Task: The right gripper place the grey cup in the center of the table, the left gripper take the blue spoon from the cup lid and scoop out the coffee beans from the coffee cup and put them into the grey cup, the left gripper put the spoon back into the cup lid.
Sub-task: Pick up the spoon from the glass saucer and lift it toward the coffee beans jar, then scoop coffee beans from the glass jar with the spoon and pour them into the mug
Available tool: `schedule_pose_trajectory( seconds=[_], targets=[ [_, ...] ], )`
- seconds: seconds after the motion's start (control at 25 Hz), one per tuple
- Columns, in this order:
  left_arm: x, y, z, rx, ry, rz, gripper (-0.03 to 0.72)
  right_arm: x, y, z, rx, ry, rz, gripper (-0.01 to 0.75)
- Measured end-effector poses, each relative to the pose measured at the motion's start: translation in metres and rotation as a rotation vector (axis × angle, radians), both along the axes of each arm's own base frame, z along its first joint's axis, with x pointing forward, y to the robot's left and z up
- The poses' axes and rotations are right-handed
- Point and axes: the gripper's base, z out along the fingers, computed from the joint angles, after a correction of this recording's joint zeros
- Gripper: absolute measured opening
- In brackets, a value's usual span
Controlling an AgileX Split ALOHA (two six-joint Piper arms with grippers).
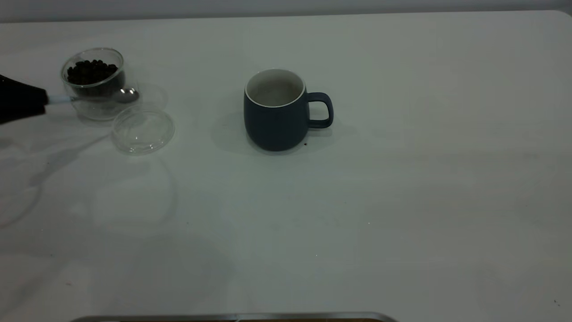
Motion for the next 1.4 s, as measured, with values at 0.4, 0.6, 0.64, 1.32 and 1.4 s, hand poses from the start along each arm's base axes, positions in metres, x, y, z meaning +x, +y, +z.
schedule_pose_trajectory(
  seconds=[0.4,0.6,0.64,1.32,1.4],
  targets=[
    [-0.005,0.033,0.036,-0.110,-0.095,-0.060,0.134,0.000,0.000,0.000,0.000,0.000,0.000,0.503],
    [0.003,0.043,0.042,-0.102,-0.113,-0.040,0.134,0.000,0.000,0.000,0.000,0.000,0.000,0.503],
    [0.004,0.044,0.043,-0.100,-0.117,-0.037,0.134,0.000,0.000,0.000,0.000,0.000,0.000,0.503],
    [0.014,0.062,0.028,0.101,-0.064,0.154,0.134,0.000,0.000,0.000,0.000,0.000,0.000,0.503],
    [0.014,0.063,0.028,0.101,-0.067,0.160,0.134,0.000,0.000,0.000,0.000,0.000,0.000,0.503]
  ],
)
